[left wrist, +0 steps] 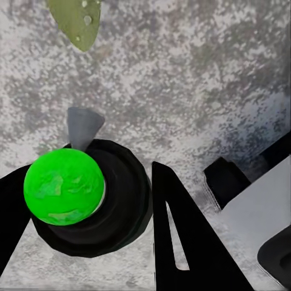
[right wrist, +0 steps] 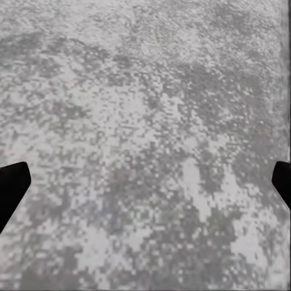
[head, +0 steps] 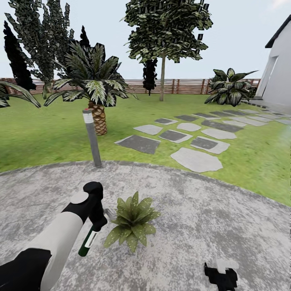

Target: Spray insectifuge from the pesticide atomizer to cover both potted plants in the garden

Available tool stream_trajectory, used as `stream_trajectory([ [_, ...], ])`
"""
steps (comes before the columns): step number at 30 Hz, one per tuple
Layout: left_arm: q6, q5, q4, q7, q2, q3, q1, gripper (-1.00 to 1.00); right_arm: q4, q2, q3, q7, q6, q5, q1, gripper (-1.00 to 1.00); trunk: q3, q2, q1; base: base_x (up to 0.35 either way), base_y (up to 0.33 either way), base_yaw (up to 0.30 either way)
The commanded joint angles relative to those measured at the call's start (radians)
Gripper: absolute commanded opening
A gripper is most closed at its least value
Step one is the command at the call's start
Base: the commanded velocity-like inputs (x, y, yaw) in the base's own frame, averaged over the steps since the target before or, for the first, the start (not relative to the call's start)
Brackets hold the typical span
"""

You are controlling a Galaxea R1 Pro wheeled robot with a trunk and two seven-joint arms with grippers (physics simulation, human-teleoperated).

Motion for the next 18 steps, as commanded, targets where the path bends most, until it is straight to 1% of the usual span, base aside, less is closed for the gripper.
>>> stream_trajectory([
  [1, 0.016, -0.018, -0.001, -0.01, 0.0, 0.0, -0.001, -1.0, 0.0, 0.0, 0.009, -0.003, -0.003, -0.011, 0.0, 1.0, -0.001, 0.0, 0.0, 0.002, -0.274, 0.005],
  [4, 0.024, -0.028, -0.001, -0.01, 0.002, 0.0, -0.001, -1.0, 0.0, 0.002, 0.01, -0.003, -0.003, -0.011, 0.0, 1.0, -0.001, 0.0, 0.0, 0.001, -0.274, 0.12],
  [9, 0.027, -0.03, -0.001, -0.01, 0.006, 0.002, -0.007, -1.0, 0.0, 0.004, 0.01, -0.003, -0.003, -0.011, 0.0, 1.0, -0.001, 0.0, 0.0, 0.03, -0.274, 0.255],
  [18, 0.027, -0.031, -0.001, -0.01, 0.004, -0.001, 0.002, -1.0, 0.001, 0.005, 0.01, -0.003, -0.003, -0.011, 0.0, 1.0, -0.001, 0.0, 0.0, 0.158, -0.251, 0.277],
])
